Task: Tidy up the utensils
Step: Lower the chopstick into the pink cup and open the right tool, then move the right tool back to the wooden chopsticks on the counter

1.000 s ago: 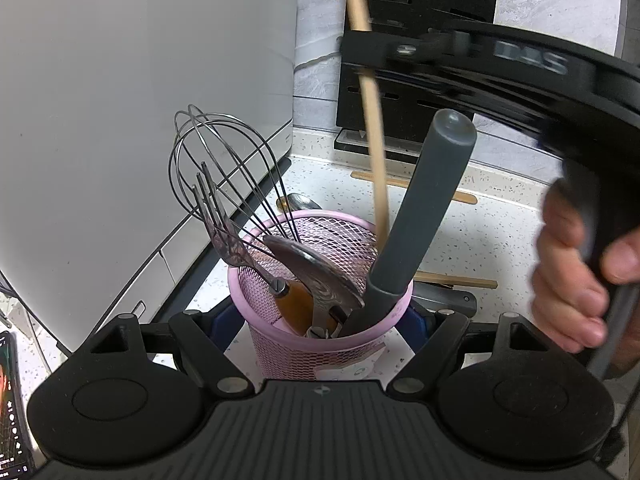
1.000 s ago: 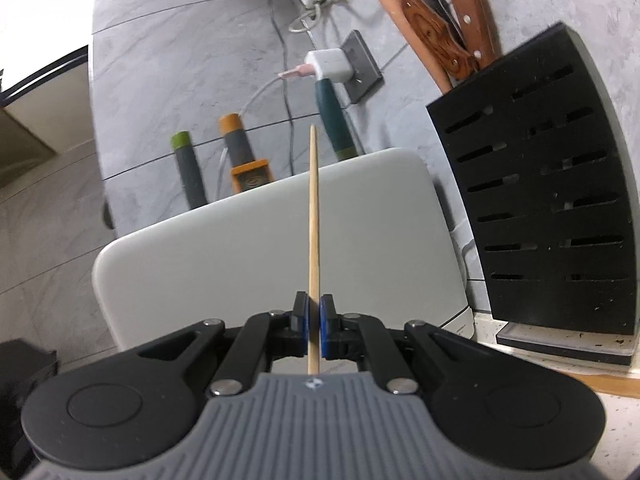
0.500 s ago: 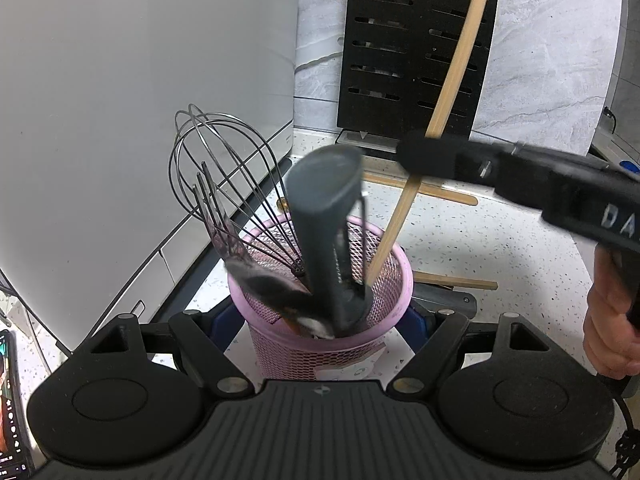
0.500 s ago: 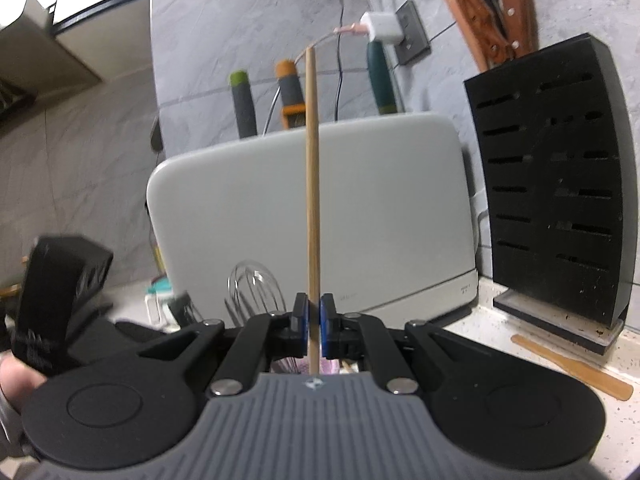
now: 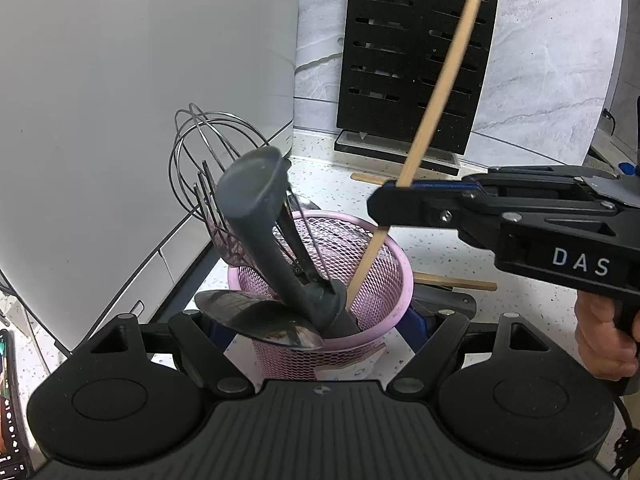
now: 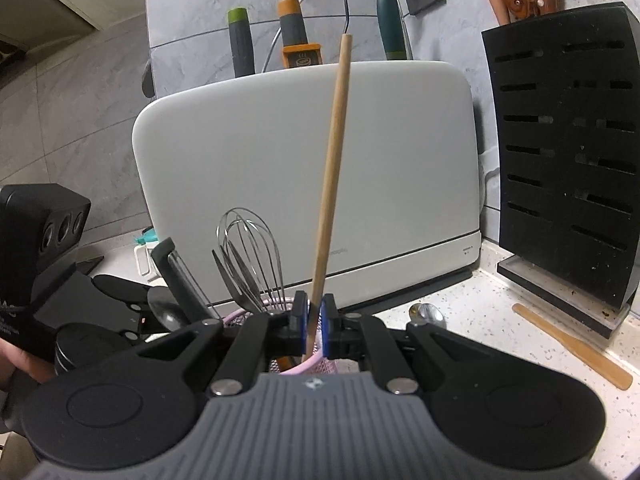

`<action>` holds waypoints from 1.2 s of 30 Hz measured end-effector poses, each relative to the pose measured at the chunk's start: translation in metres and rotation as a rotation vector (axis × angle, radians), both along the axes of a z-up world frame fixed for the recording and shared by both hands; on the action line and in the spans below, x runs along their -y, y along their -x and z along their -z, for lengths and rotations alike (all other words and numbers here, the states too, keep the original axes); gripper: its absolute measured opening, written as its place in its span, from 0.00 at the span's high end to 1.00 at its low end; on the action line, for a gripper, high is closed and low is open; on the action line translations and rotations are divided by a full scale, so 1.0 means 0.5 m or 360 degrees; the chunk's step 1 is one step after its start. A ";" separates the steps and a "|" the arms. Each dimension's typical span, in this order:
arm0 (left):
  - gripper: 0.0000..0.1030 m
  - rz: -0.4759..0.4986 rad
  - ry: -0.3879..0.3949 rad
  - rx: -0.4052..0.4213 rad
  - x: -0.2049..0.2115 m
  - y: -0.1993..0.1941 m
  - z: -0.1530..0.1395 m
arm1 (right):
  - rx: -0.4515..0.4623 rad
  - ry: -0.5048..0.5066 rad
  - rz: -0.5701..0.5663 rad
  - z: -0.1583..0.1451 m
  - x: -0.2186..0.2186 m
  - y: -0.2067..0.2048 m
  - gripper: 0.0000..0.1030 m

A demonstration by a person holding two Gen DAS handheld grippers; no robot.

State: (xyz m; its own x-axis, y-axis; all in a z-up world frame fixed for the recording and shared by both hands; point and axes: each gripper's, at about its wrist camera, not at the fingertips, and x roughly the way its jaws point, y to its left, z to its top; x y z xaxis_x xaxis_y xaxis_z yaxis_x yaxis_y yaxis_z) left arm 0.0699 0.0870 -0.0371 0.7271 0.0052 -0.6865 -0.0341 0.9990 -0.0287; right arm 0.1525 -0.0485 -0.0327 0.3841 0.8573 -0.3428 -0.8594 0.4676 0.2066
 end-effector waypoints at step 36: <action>0.10 0.0013 0.0009 -0.0002 -0.003 -0.002 0.000 | 0.0274 0.0960 -0.0160 -0.021 -0.047 -0.037 0.71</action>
State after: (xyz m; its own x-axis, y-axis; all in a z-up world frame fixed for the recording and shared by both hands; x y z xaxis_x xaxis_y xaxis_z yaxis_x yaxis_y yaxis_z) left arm 0.0708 0.0886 -0.0372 0.7262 -0.0049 -0.6874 -0.0259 0.9991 -0.0344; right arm 0.1712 -0.0252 -0.0224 0.4045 0.5674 -0.7172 -0.9026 0.3738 -0.2134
